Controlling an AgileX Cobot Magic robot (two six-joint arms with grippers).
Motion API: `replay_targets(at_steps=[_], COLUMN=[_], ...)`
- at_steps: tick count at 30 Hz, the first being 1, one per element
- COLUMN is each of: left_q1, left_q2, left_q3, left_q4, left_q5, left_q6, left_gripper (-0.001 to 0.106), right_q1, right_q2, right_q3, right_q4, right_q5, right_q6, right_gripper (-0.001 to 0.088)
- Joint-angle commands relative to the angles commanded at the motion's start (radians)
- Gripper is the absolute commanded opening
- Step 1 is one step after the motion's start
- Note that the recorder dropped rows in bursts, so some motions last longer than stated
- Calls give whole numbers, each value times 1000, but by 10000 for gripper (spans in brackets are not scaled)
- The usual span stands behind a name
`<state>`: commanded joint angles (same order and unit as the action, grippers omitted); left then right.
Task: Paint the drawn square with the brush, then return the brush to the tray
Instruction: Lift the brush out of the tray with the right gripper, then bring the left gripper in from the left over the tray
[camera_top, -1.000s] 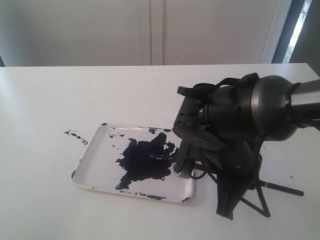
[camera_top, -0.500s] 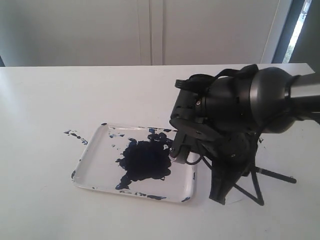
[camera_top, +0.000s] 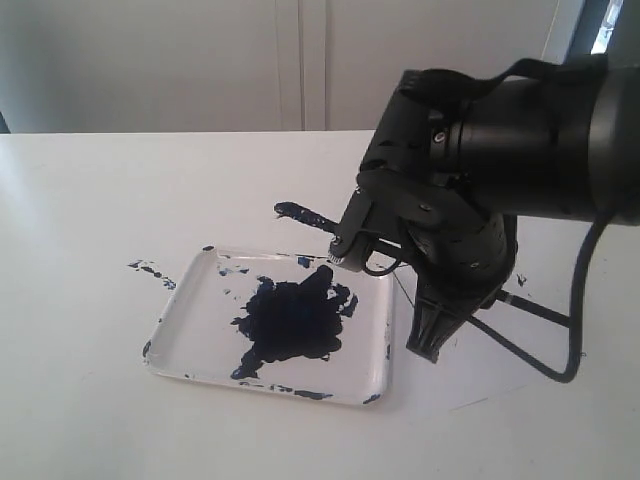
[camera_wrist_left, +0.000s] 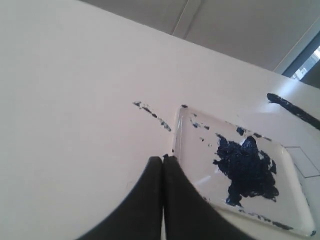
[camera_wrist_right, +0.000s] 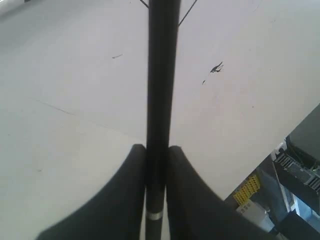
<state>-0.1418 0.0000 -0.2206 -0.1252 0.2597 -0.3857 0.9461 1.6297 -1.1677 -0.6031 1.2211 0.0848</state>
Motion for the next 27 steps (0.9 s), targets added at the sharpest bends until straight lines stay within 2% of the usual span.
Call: replay_targets(at_steps=[9, 15, 18, 20, 23, 27], left_q1=[0, 0, 0, 0, 0, -4], left_q2=[0, 0, 7, 60, 162, 300], left_q3=[0, 0, 0, -4, -25, -99], left_q4=[0, -18, -25, -43, -112, -353], left_q5=[-206, -195, -114, -103, -98, -72], left_q6=[0, -14, 78, 80, 170, 378], left_gripper=[0, 0, 0, 0, 0, 0], right_q1=[0, 0, 0, 0, 0, 0], right_q2=[-4, -8, -13, -13, -15, -34], right_q3=[0, 0, 0, 0, 0, -11], right_q4=[-53, -101, -131, -142, -151, -161], right_q5=[0, 0, 0, 0, 0, 0], right_q6=[29, 20, 2, -1, -1, -1], right_gripper=[0, 0, 0, 0, 0, 0])
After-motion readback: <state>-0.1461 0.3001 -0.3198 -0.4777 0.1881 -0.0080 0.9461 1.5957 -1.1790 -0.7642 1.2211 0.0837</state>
